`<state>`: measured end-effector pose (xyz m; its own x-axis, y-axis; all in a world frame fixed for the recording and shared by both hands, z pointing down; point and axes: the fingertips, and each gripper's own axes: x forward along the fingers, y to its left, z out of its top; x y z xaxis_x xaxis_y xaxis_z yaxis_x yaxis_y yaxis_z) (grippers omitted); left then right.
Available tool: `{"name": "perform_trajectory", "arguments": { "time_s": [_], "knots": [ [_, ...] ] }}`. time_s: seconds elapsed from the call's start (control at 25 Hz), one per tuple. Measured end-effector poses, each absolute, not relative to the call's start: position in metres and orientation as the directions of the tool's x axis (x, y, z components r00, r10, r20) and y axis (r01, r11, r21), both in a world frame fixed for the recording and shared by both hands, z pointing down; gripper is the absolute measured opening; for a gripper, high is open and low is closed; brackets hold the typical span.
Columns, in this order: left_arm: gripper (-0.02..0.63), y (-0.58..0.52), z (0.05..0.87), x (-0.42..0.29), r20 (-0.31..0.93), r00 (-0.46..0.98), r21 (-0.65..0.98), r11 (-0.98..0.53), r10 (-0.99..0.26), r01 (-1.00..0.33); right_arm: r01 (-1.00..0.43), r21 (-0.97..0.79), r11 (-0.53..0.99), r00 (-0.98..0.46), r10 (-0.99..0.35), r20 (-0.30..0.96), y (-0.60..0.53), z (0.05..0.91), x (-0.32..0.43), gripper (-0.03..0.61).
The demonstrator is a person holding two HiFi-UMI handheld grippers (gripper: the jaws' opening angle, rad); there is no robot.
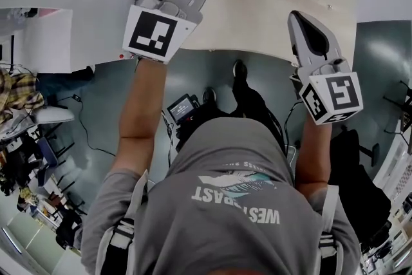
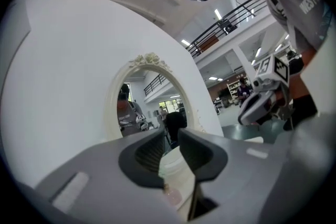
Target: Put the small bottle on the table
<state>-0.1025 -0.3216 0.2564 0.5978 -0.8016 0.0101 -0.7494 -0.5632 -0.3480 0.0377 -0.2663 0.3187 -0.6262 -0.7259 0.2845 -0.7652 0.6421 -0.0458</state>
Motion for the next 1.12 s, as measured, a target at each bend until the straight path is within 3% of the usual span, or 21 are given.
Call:
{"name": "perform_trajectory", "arguments": {
  "time_s": [0.6, 1.12],
  "knots": [
    [0.035, -0.17, 0.225, -0.121, 0.028, 0.63, -0.447, -0.573, -0.776, -0.687, -0.746, 0.068, 0.662, -0.626, -0.733, 0.266, -0.186, 0.28, 0.034, 0.0],
    [0.029, -0.075, 0.271, -0.128, 0.104, 0.677, -0.304, -0.671, -0.729, -0.676, -0.767, 0.092, 0.635, -0.596, -0.758, 0.265, -0.12, 0.264, 0.032, 0.0]
  ]
}}
